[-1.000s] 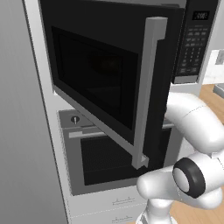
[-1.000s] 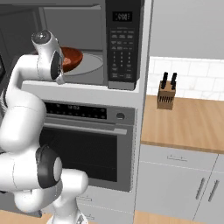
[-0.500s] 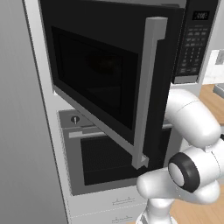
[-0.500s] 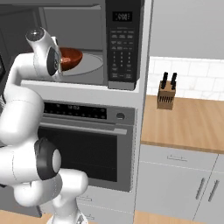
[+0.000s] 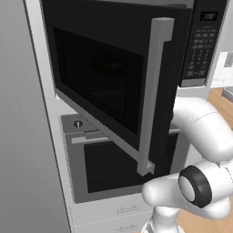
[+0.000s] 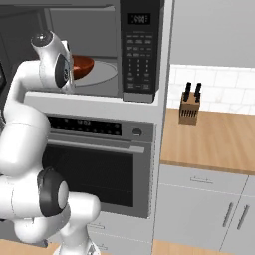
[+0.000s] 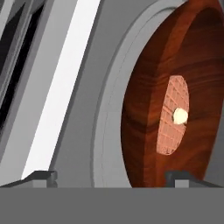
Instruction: Open the microwave, place the bowl with waffle inside the microwave, then close the microwave door and turn it on.
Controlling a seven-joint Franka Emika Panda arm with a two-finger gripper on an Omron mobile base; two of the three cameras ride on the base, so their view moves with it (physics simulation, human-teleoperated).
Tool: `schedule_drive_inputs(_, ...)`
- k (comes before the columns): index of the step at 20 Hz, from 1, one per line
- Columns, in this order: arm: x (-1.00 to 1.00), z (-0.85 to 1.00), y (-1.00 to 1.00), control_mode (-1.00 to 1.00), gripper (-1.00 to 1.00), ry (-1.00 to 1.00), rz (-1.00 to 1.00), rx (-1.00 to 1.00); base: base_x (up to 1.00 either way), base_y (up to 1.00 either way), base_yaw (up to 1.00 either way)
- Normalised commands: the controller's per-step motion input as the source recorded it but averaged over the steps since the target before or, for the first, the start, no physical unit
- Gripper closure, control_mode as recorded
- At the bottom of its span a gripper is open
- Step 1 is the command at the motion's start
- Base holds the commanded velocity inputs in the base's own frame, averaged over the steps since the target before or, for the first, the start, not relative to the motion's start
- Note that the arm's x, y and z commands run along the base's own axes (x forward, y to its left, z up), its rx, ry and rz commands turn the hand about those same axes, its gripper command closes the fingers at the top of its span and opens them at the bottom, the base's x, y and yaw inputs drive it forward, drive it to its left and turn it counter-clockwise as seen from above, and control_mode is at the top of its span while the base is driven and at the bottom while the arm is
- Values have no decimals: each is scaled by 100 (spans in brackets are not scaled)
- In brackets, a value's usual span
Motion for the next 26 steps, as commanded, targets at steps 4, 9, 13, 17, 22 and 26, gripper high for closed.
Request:
schedule_drive_inputs(4, -45, 0, -21, -100, -100, -16, 0, 0, 0, 0, 0)
schedule_drive_inputs(9, -81, 26, -18, -100, -100, -22, 0, 0, 0, 0, 0)
schedule_drive_inputs(13, -98, 42, -22, -100, -100, -20, 0, 1, 0, 0, 0)
schedule_drive_inputs(17, -100, 43, -34, -100, -100, -9, 0, 0, 0, 0, 0)
schedule_drive_inputs(22, -100, 44, -44, -100, -100, 2, -2, 0, 0, 0, 0)
schedule_drive_inputs(26, -93, 36, -52, -100, -100, 8, -6, 0, 0, 0, 0)
